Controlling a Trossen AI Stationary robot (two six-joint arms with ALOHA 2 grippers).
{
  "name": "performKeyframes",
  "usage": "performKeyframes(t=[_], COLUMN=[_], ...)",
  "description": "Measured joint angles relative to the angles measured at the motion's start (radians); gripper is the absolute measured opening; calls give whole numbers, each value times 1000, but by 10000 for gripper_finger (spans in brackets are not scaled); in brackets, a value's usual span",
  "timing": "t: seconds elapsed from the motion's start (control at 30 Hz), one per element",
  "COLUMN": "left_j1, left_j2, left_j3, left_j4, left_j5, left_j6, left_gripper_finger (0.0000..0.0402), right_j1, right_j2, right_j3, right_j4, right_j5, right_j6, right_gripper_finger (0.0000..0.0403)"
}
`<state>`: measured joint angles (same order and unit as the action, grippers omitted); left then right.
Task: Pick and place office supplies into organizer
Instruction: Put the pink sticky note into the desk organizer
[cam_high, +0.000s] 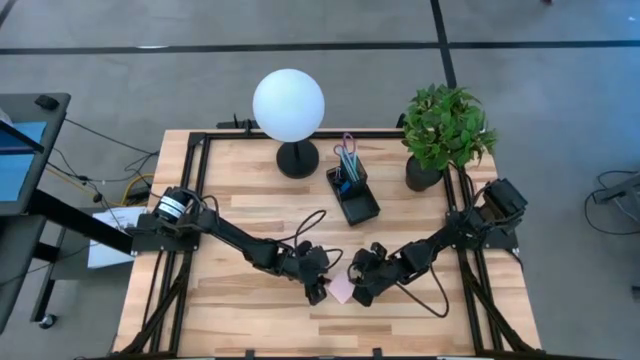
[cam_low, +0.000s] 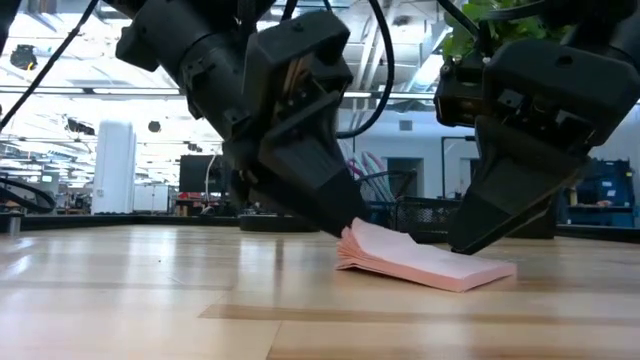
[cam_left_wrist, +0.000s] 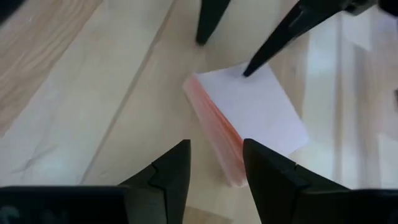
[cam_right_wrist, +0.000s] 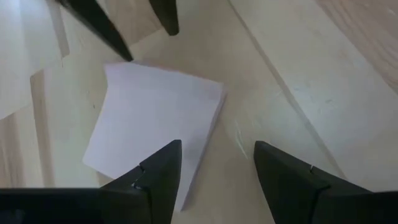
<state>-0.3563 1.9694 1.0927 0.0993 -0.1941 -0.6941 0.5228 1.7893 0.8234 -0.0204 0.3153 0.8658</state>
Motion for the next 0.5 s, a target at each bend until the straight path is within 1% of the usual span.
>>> performKeyframes(t=[0.37,0.5], left_j1=[0,0], left_j2=[0,6], left_j3=[0,0], left_j4=[40,52], left_j5=[7,25], left_j6=[-1,-27], left_gripper_finger=[142,142], right_j1=[-1,-1], right_j2=[0,0], right_j3=[0,0], right_j4=[0,0], right_j5=[0,0], right_j6=[0,0], right_gripper_finger=[196,196])
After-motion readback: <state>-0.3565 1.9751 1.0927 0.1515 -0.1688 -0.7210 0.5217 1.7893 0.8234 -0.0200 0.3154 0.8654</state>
